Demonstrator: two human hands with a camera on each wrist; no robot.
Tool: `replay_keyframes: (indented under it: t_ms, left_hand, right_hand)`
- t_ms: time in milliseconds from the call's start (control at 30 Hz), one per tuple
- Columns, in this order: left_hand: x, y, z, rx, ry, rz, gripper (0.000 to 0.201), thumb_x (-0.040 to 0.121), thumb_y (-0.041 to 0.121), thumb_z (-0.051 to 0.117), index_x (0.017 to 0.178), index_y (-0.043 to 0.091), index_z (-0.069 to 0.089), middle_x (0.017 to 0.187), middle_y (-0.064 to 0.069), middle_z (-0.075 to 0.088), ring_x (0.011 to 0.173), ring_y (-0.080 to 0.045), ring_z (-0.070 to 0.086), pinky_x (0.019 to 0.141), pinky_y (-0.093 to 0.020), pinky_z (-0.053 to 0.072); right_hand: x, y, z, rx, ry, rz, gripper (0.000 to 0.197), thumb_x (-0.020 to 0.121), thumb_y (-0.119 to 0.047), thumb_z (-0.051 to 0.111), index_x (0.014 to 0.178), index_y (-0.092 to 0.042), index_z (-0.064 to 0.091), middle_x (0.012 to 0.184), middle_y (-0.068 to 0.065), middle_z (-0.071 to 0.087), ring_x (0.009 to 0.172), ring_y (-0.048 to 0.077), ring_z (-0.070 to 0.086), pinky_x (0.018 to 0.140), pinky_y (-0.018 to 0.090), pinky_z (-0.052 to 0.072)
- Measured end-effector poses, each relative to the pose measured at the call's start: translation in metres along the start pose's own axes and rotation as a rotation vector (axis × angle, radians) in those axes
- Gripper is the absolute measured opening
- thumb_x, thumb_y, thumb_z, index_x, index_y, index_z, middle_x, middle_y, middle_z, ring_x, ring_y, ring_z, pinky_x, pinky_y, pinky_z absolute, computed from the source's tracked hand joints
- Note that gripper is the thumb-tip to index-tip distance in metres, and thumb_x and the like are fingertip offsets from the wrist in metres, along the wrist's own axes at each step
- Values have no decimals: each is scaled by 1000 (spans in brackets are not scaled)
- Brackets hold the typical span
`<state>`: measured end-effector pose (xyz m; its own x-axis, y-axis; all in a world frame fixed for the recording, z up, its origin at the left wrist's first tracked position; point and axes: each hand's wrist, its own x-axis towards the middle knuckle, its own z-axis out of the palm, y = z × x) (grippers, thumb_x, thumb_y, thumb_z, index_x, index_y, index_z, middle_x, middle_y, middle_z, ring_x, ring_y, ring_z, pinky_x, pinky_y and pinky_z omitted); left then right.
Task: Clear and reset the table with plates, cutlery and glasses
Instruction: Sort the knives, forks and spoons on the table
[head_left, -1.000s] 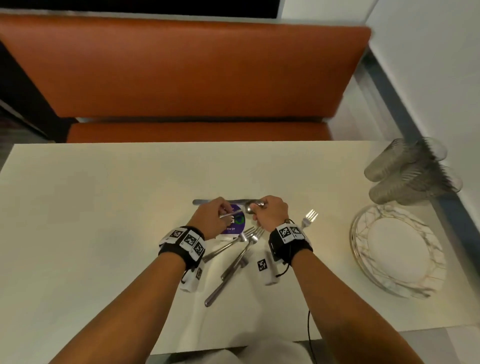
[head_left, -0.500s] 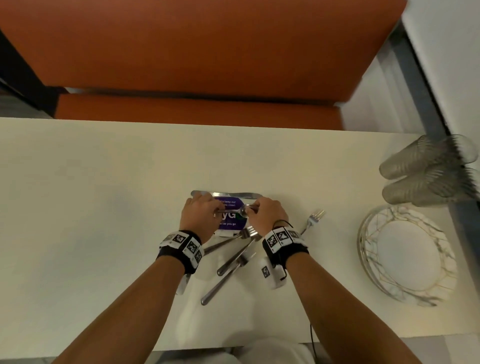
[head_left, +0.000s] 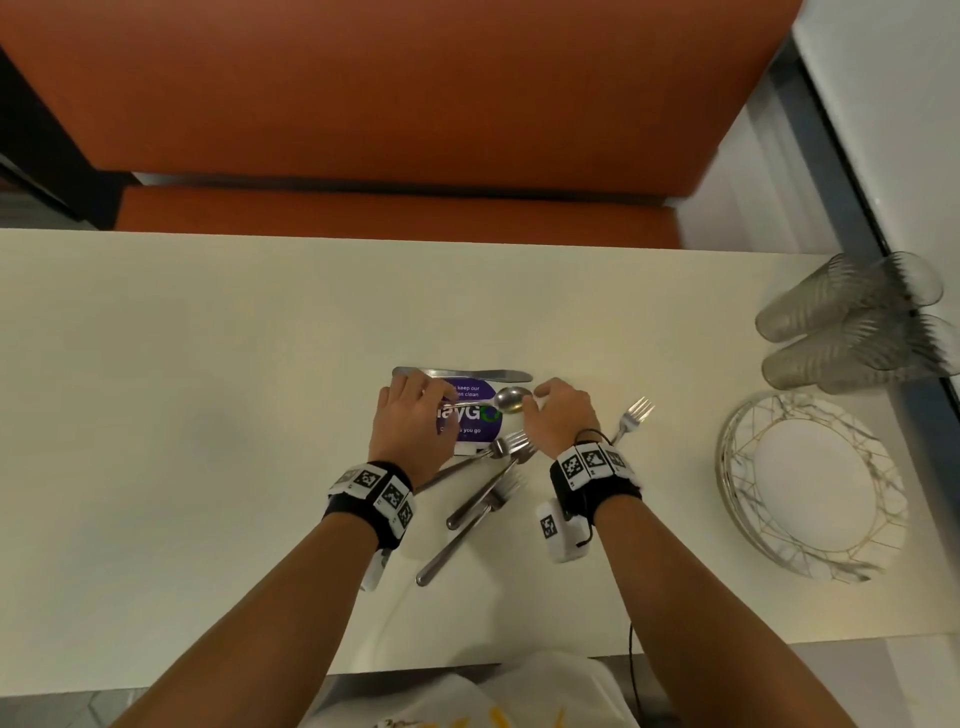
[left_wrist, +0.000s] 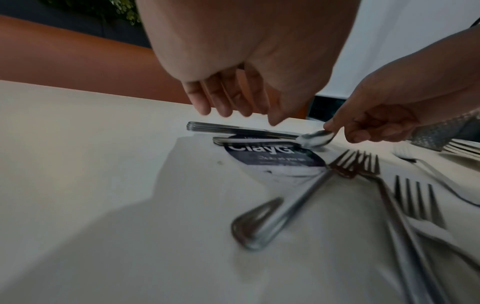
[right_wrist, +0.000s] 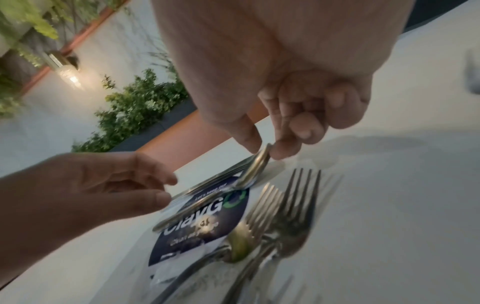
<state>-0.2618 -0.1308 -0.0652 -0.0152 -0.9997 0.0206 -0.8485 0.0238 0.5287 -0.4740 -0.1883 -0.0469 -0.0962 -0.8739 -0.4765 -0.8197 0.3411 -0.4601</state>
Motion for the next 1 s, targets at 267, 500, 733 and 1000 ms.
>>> replay_keyframes:
  t_ms: [267,500,733,1000]
  left_hand:
    - [-34,15,21,-85,-199,40,18,89,27,77,101,16,69,98,1,67,92,-18,59,85,-33,53]
    - [-47,16,27,-146,-269,-56,12,94,13,69,106,14,65,105,-1,63,100,-18,55,91,-33,52]
    - [-51,16,15,-293,-251,-62,12,96,11,66,106,13,72,104,-2,63,89,-12,60,78,-14,44]
    - [-41,45,-13,-475,-217,-210,15,105,16,52,98,23,64,84,10,65,73,-4,59,65,-17,39]
  right_hand:
    - [-27,38,13,22,72,-53,23,92,-37,63,111,-25,60,114,5,59,103,24,61,90,39,54]
    - [-38,30,30,-132,86,-211,29,84,-38,74,111,-33,66,115,0,42,110,20,43,98,33,45]
    - [-45,18,19,140,107,-288,7,85,-31,72,85,-33,65,101,-7,63,91,13,56,84,30,46]
    - [-56,0,1,498,142,-231,7,90,-30,70,95,-26,68,94,-10,73,93,8,68,80,22,51]
